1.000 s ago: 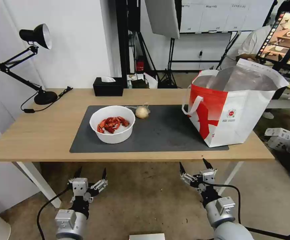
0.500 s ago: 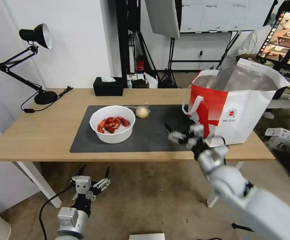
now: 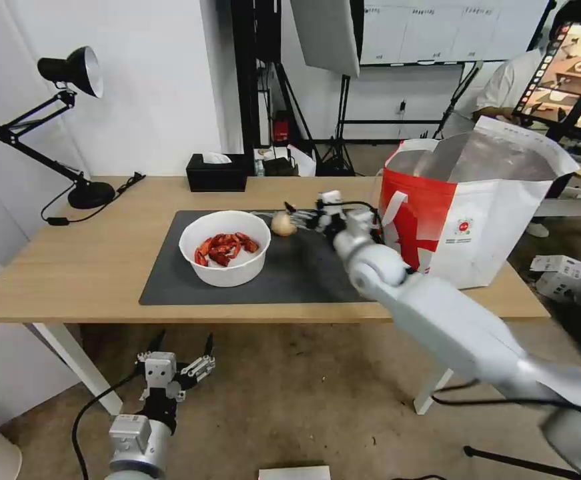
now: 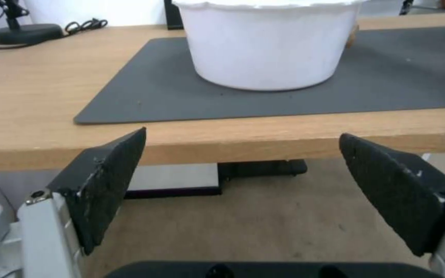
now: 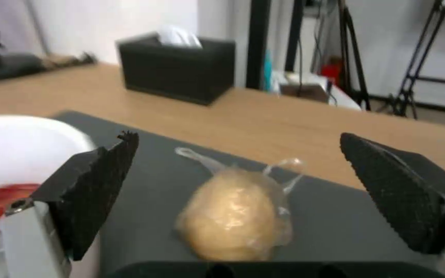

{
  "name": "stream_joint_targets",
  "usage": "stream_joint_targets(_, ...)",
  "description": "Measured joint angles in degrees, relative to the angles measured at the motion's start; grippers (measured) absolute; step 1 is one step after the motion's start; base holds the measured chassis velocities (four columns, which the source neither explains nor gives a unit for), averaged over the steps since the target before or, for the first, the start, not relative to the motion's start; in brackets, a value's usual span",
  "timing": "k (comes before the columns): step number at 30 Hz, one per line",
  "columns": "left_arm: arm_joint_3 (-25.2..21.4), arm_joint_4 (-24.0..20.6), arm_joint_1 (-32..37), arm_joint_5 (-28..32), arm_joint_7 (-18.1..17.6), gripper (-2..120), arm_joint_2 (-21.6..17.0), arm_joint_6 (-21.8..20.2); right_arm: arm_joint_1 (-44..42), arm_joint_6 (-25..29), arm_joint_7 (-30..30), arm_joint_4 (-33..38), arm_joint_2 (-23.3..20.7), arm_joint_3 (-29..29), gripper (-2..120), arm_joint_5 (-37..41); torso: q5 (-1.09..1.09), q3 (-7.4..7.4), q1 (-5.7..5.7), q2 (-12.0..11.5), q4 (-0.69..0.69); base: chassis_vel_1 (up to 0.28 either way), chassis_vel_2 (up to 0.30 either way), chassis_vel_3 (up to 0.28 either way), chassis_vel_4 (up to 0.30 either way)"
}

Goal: Pick up the trash from the table and place it into the takeout bag.

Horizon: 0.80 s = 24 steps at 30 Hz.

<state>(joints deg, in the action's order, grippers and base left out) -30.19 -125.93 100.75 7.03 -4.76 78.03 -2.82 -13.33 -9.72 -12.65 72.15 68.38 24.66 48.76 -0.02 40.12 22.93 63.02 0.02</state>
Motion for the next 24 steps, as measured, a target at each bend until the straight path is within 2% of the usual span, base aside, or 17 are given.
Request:
stream_joint_targets(1, 0.0, 0.0, 0.0, 0.0, 0.0, 100, 0.0, 0.0, 0.0, 0.0, 0.0, 0.0, 0.0, 0.0, 100, 0.0, 0.00, 0.00, 0.00, 0.0, 0.00, 0.000, 0.000, 0.000, 0.000)
stream_joint_targets(8, -0.4, 0.4, 0.1, 0.3, 0.0, 100, -0.5, 0.3, 5.1, -3.8, 2.6, -13.3, 8.2, 0.2, 100, -2.3, 0.00, 0.00, 0.00, 0.0, -0.01, 0.000, 0.000, 0.000, 0.000)
stream_joint_targets(9, -0.4, 0.4, 0.1, 0.3, 0.0, 100, -0.5, 0.3, 5.1, -3.8, 2.6, -13.3, 8.2, 0.2, 100, -2.3, 0.00, 0.00, 0.00, 0.0, -0.01, 0.000, 0.000, 0.000, 0.000)
stream_joint_targets(15, -0.4, 0.9, 0.0, 0.5, 0.0, 100, -0.3, 0.6, 8.6, -4.3, 7.3, -25.5, 14.1, 0.4, 100, -6.9, 0.01, -0.01, 0.00, 0.0, -0.02, 0.000, 0.000, 0.000, 0.000)
stream_joint_targets(24, -0.7, 1.2, 0.0, 1.1, 0.0, 100, -0.6, 1.2, 8.5, -4.6, 10.5, -30.3, 16.3, 0.2, 100, -9.7, 0.02, -0.01, -0.01, 0.0, -0.02, 0.000, 0.000, 0.000, 0.000)
